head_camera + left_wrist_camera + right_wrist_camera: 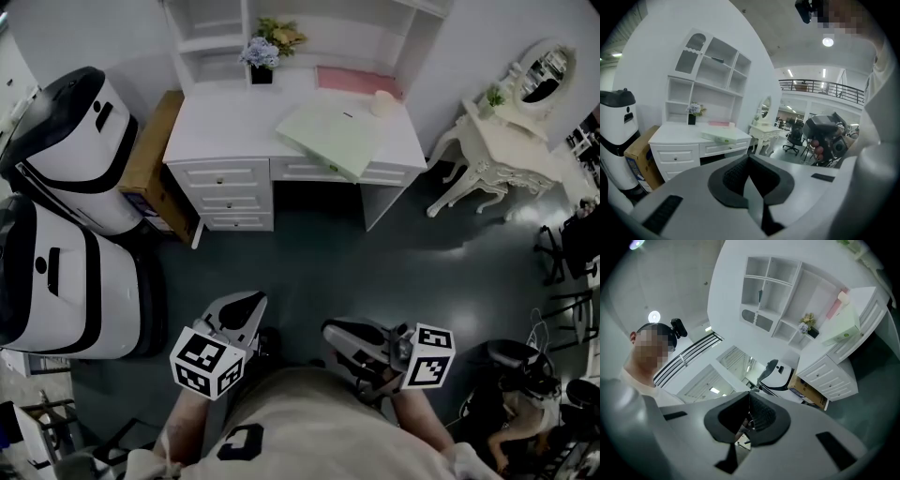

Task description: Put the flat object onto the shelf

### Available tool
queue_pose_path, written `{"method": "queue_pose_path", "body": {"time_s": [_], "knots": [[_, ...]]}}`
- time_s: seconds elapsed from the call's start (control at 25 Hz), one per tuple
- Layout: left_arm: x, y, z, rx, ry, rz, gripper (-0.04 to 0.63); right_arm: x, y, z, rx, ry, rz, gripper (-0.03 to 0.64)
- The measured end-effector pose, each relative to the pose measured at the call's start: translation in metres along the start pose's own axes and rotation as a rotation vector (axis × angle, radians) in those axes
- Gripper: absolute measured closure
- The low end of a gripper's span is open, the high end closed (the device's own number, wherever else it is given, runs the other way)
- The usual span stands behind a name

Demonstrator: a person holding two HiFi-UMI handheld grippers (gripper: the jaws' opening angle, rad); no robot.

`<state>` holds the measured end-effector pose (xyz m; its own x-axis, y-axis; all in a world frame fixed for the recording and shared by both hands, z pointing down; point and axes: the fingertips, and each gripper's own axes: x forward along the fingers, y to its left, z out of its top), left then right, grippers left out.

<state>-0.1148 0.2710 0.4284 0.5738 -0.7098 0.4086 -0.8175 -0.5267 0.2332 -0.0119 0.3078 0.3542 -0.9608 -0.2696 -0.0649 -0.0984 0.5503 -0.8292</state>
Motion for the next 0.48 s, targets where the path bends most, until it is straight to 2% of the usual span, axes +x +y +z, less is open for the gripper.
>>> {"method": "queue_pose_path", "body": {"time_s": [0.32,0.48], "knots": [[-0.001,0.038,0.011,0.021,-0.009,-0.032,0.583,0.037,-0.012,0.015,0.02,-0.035,-0.047,0.592],[-0.004,0.052,0.016,0.029,-0.016,-0.05,0.581,0.056,-0.02,0.015,-0.109,0.042,-0.129,0.592]]}}
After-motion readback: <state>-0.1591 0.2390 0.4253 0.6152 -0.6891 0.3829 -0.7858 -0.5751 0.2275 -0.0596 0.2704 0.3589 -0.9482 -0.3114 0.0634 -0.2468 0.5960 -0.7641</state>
